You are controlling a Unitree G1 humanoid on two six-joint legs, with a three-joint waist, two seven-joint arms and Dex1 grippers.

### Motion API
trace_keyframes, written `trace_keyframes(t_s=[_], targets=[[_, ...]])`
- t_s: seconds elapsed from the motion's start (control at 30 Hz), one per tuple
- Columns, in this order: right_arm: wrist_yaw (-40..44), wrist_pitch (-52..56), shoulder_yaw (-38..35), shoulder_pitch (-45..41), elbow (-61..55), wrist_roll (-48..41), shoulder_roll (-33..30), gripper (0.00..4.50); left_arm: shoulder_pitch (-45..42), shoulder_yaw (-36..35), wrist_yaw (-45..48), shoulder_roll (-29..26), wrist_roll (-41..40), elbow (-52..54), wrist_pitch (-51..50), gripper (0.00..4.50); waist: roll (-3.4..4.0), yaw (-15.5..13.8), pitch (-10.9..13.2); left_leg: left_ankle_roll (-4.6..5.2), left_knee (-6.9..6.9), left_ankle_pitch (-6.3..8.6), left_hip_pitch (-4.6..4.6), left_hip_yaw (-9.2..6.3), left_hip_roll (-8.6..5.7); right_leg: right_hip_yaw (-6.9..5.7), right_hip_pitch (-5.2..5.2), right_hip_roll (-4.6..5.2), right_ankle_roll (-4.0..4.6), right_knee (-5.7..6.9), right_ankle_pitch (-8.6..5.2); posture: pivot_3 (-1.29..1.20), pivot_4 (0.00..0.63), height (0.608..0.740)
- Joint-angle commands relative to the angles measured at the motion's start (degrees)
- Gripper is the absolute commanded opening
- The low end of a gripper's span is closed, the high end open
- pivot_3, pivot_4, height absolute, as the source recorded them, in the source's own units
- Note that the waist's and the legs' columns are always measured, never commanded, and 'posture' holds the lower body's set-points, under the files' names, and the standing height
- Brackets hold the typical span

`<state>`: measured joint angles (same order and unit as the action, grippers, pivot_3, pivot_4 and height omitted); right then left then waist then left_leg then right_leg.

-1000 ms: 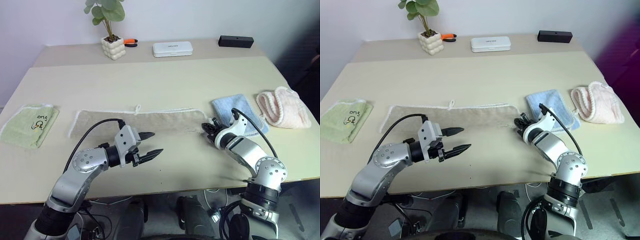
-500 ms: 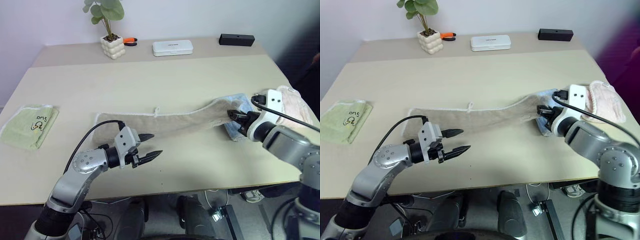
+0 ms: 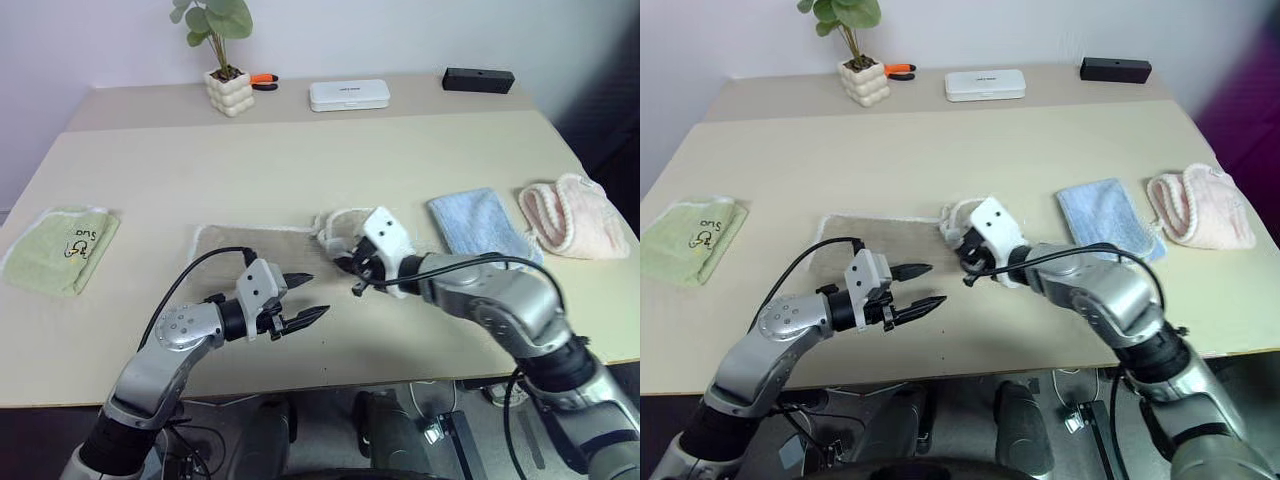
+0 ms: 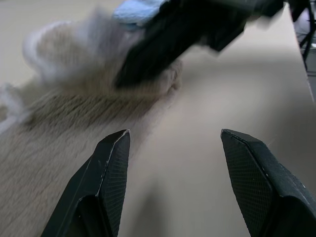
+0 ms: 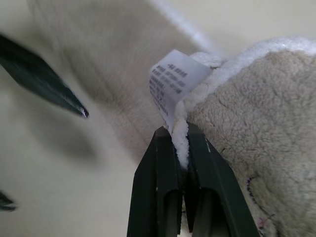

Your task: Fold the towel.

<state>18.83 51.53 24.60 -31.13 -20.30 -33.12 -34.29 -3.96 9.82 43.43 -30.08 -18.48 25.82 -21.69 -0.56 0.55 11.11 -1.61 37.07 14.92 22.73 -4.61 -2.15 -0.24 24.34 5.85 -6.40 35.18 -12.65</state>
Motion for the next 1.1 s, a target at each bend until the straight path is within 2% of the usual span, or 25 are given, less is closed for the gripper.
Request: trace_keyframes(t_s=[0.03, 0.13, 0.23, 0.33, 0.4, 0.5, 0.6, 0.67, 0.77, 0.87, 1.07, 1.1], targets=[[2.3, -2.1, -0.4, -0.5, 0.4, 3.5, 2.0, 0.04, 1.5, -1.9, -0.6, -1.0, -0.2, 3.0, 0.2, 2.97, 0.00, 0.1, 0.0, 0.00, 0.00, 0.00, 0.00, 0.00, 0.00, 0.01, 0.00, 0.00, -0.02, 0.00, 0.01, 0.00, 0.150, 0.740], [4.7, -2.6, -3.0, 0.5, -1.4, 3.7, 2.0, 0.94, 1.9, -2.4, -1.0, -1.4, -0.2, 3.1, 0.3, 2.97, 0.00, 0.1, 0.0, 0.00, -0.01, 0.00, -0.01, -0.02, 0.00, 0.00, 0.02, -0.01, -0.03, 0.02, 0.02, 0.00, 0.150, 0.740], [8.2, -3.8, -7.1, 2.2, -4.6, 2.5, 0.4, 2.24, 1.9, -3.5, -1.7, -1.3, -0.9, 3.0, -0.1, 2.97, 0.00, 0.0, 0.0, 0.00, -0.01, 0.00, 0.00, -0.02, 0.00, -0.02, 0.02, -0.01, -0.03, 0.02, 0.02, 0.00, 0.150, 0.740], [11.6, -4.8, -13.9, 4.7, -7.4, -0.3, -1.5, 2.24, 2.2, -5.8, -2.7, -0.9, -2.4, 3.0, -1.0, 2.97, 0.00, -0.1, 0.0, 0.00, 0.00, 0.00, 0.00, -0.02, -0.01, -0.02, 0.01, 0.00, -0.04, 0.01, 0.02, 0.00, 0.150, 0.740], [12.2, -3.7, -18.8, 5.4, -7.7, -4.2, -0.1, 2.24, 2.8, -7.1, -3.3, -0.9, -3.3, 3.0, -1.5, 2.97, -0.01, 0.0, 0.0, 0.00, 0.00, 0.00, 0.00, -0.01, 0.00, -0.02, 0.01, -0.01, -0.05, 0.02, 0.03, 0.00, 0.150, 0.740], [9.3, -5.7, -20.7, 3.9, -1.6, -0.8, 2.7, 1.39, 4.2, -9.5, -5.0, 0.2, -5.3, 3.3, -2.7, 2.97, -0.02, 0.4, 0.0, 0.00, -0.04, 0.00, -0.09, 0.00, 0.04, -0.01, 0.01, -0.04, -0.04, 0.06, 0.04, 0.00, 0.150, 0.740], [10.1, -9.8, -18.3, 3.1, 3.6, 3.7, 4.8, 0.03, 4.7, -10.7, -6.4, 1.5, -6.9, 3.7, -3.7, 2.97, -0.02, 0.2, 0.0, 0.00, -0.05, 0.00, -0.12, 0.03, 0.04, -0.01, 0.00, -0.06, -0.04, 0.08, 0.05, 0.00, 0.150, 0.740], [11.1, -12.8, -16.6, 3.1, 6.3, 6.3, 6.1, 0.03, 4.9, -11.3, -7.2, 2.2, -7.8, 4.0, -4.4, 2.97, -0.02, 0.1, 0.0, 0.00, -0.04, 0.00, -0.10, 0.03, 0.03, 0.00, 0.00, -0.05, -0.04, 0.07, 0.05, 0.00, 0.150, 0.740], [15.2, -24.0, -7.8, 4.1, 15.5, 15.4, 8.4, 0.03, 7.1, -12.3, -9.0, 2.7, -7.5, 4.1, -4.9, 2.97, -0.06, 0.2, 0.0, 0.00, -0.04, 0.00, -0.10, 0.05, 0.02, 0.00, -0.01, -0.05, -0.04, 0.06, 0.05, 0.00, 0.150, 0.740], [16.3, -28.9, -3.5, 5.0, 23.6, 21.2, 10.0, 0.03, 10.4, -13.6, -11.1, 3.1, -7.1, 5.3, -4.5, 2.97, -0.06, 0.5, -0.1, 0.00, -0.09, 0.00, -0.20, 0.08, 0.04, 0.02, -0.03, -0.05, -0.03, 0.08, 0.05, 0.00, 0.150, 0.740], [19.9, -30.0, -8.3, 3.5, 19.0, 20.3, 9.2, 0.03, 14.8, -17.7, -15.8, 4.8, -7.0, 7.9, -3.4, 2.97, -0.14, 0.1, -0.1, -0.02, -0.05, 0.00, -0.24, 0.01, 0.04, 0.04, -0.12, -0.06, 0.07, 0.08, 0.06, 0.00, 0.150, 0.740], [20.3, -30.2, -9.5, 2.5, 17.7, 20.0, 8.8, 0.25, 15.6, -18.5, -16.5, 5.1, -7.1, 8.5, -3.6, 2.97, -0.12, 0.1, -0.1, -0.03, -0.05, 0.00, -0.24, 0.00, 0.04, 0.04, -0.12, -0.06, 0.08, 0.07, 0.06, 0.00, 0.150, 0.740]])
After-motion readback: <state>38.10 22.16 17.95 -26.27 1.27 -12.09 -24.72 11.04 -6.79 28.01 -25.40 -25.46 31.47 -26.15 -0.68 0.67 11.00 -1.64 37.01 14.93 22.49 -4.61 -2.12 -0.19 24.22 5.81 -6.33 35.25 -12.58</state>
